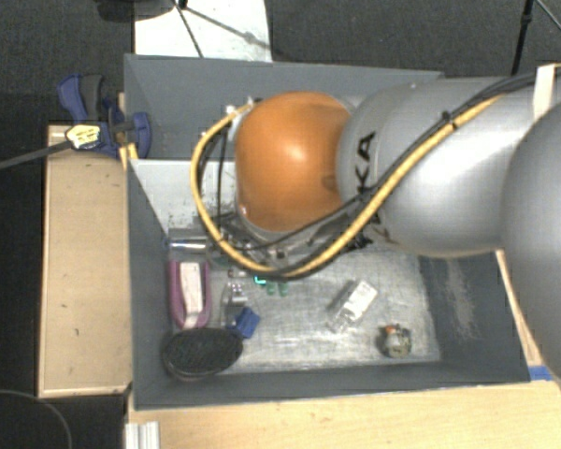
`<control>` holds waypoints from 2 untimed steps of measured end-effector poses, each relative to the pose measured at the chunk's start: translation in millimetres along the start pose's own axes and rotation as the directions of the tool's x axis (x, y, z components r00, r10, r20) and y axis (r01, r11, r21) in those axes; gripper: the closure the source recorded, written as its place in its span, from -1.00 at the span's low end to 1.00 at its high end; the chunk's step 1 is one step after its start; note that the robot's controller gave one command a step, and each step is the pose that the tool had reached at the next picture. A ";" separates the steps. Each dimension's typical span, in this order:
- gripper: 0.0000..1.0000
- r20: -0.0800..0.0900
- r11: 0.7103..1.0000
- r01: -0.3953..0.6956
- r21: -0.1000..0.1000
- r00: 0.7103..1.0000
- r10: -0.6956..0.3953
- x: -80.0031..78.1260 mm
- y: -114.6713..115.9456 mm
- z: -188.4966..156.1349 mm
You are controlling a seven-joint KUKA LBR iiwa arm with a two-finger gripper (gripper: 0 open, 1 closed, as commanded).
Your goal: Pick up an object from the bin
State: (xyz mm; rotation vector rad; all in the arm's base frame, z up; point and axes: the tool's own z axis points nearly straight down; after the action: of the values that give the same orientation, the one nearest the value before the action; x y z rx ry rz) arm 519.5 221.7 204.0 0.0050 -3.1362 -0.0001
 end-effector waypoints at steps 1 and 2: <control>-1.00 -0.003 0.999 -0.032 0.003 0.999 0.032 32.7 -35.2 104.7; 1.00 0.007 0.999 -0.037 -0.001 0.999 0.037 29.3 -34.0 99.8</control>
Offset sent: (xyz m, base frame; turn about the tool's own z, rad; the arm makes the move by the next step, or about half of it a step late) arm -0.0307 -0.0338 -0.1004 0.0278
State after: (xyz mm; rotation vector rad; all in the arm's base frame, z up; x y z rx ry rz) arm 489.8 187.6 104.4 -0.0531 -3.1432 -0.0017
